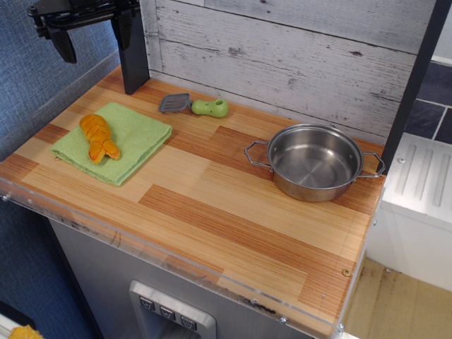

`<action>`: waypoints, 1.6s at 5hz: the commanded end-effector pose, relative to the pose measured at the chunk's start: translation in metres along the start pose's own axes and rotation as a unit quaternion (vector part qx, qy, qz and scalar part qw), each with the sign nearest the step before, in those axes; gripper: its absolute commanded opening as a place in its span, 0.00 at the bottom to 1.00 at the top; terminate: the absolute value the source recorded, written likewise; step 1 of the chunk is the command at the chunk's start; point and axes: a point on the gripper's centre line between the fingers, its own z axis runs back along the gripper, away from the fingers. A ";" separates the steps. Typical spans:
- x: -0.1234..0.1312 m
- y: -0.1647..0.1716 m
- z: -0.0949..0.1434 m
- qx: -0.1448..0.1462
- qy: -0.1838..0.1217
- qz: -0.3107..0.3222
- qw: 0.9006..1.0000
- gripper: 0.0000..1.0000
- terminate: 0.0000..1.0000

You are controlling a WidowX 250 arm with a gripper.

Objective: Place the green spatula in front of the green towel

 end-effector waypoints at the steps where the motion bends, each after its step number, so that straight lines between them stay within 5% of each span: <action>1: 0.000 0.000 0.000 0.000 0.000 0.000 1.000 1.00 0.00; 4: -0.036 -0.062 -0.027 0.005 0.062 0.177 0.982 1.00 0.00; 6: -0.040 -0.088 -0.054 -0.006 0.056 0.273 0.960 1.00 0.00; 7: -0.045 -0.099 -0.067 -0.037 0.066 0.298 0.952 1.00 0.00; 8: -0.049 -0.107 -0.073 -0.042 0.060 0.304 0.950 1.00 0.00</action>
